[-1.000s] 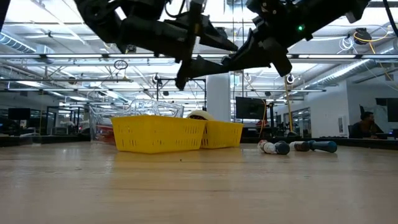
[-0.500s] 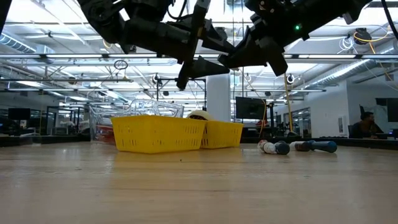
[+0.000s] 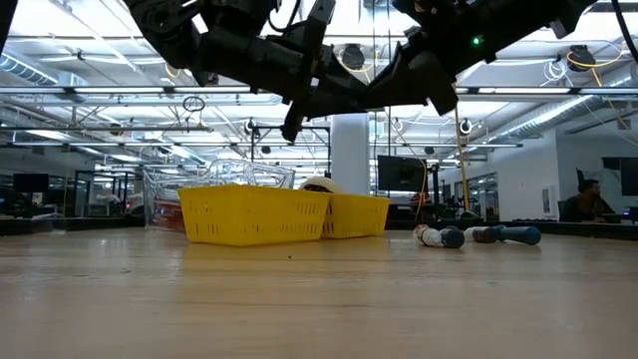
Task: Pick & Place Food Item
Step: Put the purple food coloring bottle into the bottom yellow bin
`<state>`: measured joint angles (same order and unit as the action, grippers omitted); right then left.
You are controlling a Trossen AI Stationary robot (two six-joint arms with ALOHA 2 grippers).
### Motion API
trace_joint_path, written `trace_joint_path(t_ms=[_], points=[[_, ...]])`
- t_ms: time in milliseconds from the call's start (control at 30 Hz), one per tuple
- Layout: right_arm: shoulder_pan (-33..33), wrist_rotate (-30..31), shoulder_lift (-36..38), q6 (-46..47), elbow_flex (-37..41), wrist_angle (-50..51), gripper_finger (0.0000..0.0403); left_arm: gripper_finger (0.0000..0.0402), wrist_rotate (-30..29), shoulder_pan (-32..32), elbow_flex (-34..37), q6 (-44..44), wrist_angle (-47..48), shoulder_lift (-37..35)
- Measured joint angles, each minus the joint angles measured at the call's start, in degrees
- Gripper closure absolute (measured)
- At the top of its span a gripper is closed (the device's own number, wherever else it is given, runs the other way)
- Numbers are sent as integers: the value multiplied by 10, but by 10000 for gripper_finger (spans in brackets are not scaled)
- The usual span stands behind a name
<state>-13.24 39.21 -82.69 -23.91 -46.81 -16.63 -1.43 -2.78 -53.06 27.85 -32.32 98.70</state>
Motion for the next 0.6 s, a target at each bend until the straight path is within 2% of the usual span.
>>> trace_joint_path(t_ms=[167, 300, 467, 600], points=[[-11, -1, 16, 86, 0, 14, 254, 335, -3, -13, 0, -32, 80, -43], [-24, -1, 47, 129, 0, 55, 239, 331, -21, -9, 0, -60, 181, -87], [-30, 0, 97, 163, 13, 86, 240, 338, -17, 28, 0, -69, 338, -130], [-30, 0, 135, 177, 36, 87, 248, 339, -63, 69, 1, -34, 463, -133]])
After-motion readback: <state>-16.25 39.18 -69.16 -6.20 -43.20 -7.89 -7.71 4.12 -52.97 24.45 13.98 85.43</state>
